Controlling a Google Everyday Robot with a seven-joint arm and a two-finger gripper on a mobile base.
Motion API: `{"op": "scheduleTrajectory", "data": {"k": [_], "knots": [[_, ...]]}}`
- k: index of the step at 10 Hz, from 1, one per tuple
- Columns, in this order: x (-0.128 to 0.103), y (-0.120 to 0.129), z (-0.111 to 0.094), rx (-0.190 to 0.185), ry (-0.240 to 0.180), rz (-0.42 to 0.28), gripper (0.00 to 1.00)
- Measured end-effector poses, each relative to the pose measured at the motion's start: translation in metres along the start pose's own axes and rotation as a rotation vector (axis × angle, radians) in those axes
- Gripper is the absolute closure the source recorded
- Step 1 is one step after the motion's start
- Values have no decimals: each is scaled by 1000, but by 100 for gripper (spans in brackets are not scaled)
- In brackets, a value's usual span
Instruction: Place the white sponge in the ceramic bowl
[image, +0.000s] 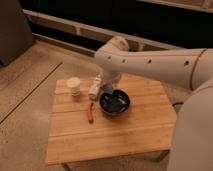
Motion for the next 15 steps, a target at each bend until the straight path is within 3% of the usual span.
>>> {"op": "scheduleTrajectory", "data": {"k": [2,5,7,11,15], "knots": [[-2,-8,26,20,56,-21,100],[-1,6,69,55,140,-88,100],[-1,12,92,74,169,-105,100],[-7,-2,117,111,171,-100,100],[-4,3,136,100,172,-154,100]]}}
